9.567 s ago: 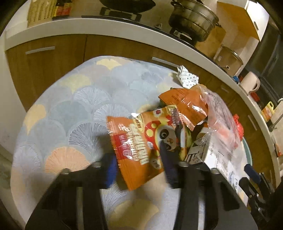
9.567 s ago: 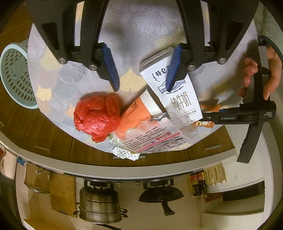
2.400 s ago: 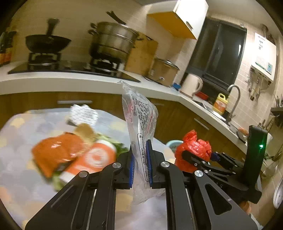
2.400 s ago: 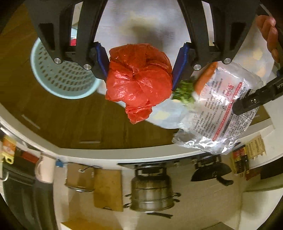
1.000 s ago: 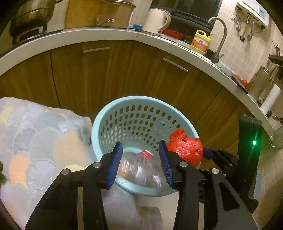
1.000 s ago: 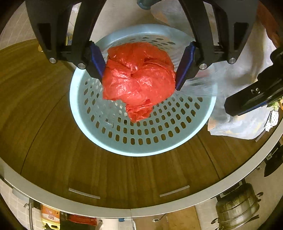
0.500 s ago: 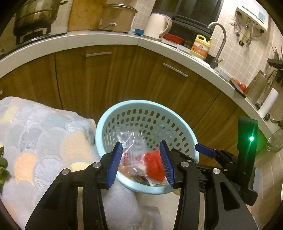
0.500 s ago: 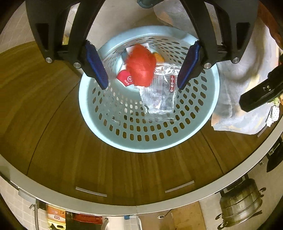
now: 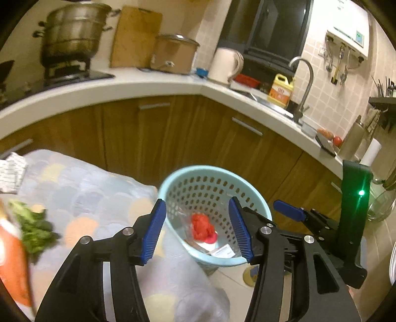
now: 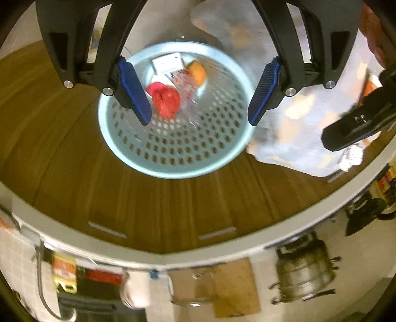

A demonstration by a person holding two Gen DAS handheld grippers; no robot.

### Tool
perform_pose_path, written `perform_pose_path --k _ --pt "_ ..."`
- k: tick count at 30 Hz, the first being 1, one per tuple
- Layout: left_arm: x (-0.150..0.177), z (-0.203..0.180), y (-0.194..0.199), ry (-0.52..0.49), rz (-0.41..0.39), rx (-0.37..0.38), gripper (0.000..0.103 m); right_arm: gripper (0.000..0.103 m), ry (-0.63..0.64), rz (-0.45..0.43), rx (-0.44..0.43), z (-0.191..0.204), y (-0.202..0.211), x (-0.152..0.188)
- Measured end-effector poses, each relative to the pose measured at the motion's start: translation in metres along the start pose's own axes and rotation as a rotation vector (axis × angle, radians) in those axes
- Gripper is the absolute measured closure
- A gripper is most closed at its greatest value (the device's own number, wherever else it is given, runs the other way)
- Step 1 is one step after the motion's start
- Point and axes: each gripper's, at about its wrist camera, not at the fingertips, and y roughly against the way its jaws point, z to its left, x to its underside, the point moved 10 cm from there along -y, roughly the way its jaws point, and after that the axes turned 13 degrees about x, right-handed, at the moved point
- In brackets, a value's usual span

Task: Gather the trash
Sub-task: 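Move both grippers back to the orange packaging and bread on the table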

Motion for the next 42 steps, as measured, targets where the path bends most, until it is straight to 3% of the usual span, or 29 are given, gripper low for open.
perform_pose_path --k 9,15,23,33,38,42 --pt "-0.010 0.048 0.097 0.056 -0.134 -0.113 0.039 0.027 0.102 -0.048 -0.129 0.083 0.040 -0.006" --pt "-0.008 0.103 0.177 0.101 -0.210 -0.254 0.033 0.027 0.194 -0.061 -0.189 0.147 0.056 0.000" --pt "0.011 0.175 0.245 0.193 -0.244 -0.393 0.026 0.027 0.263 -0.041 -0.267 0.221 0.057 0.021" --pt "0.045 0.239 0.212 0.232 -0.026 -0.447 0.026 0.027 0.319 0.006 -0.301 0.265 0.034 0.050" --pt "0.056 0.251 0.195 0.227 0.021 -0.454 0.026 0.027 0.327 0.004 -0.308 0.268 0.032 0.052" --pt "0.059 0.259 0.192 0.258 0.000 -0.425 0.025 0.027 0.354 0.000 -0.304 0.273 0.032 0.054"
